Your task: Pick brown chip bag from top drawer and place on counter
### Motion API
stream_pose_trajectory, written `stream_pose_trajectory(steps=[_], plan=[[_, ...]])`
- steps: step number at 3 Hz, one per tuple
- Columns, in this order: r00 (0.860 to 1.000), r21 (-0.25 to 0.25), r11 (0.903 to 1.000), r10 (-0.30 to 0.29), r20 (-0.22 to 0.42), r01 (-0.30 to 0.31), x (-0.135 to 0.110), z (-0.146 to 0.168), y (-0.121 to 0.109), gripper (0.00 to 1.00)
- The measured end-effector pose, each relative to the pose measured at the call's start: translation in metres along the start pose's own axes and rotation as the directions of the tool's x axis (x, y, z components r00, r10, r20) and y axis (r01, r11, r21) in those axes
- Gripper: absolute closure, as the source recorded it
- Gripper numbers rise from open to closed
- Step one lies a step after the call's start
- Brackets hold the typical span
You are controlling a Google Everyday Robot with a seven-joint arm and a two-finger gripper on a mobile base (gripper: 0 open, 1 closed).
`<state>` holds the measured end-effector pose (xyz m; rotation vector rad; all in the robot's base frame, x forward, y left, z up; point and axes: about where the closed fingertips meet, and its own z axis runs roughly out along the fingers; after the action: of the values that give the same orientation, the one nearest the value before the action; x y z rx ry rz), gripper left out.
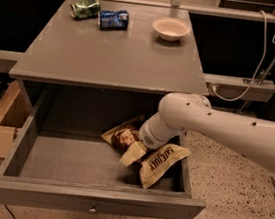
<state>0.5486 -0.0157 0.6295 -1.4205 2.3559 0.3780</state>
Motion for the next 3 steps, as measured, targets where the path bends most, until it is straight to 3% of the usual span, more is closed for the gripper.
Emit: stream_pose_trajectory(steps=[2, 3], plan=[[0.999, 0.008, 0.9997, 0.023, 0.034, -0.023, 0.006, -0.006, -0.002, 0.41], [0.993, 0.011, 0.9991, 0.039, 0.108, -0.041, 0.008, -0.024, -0.003, 0.64]])
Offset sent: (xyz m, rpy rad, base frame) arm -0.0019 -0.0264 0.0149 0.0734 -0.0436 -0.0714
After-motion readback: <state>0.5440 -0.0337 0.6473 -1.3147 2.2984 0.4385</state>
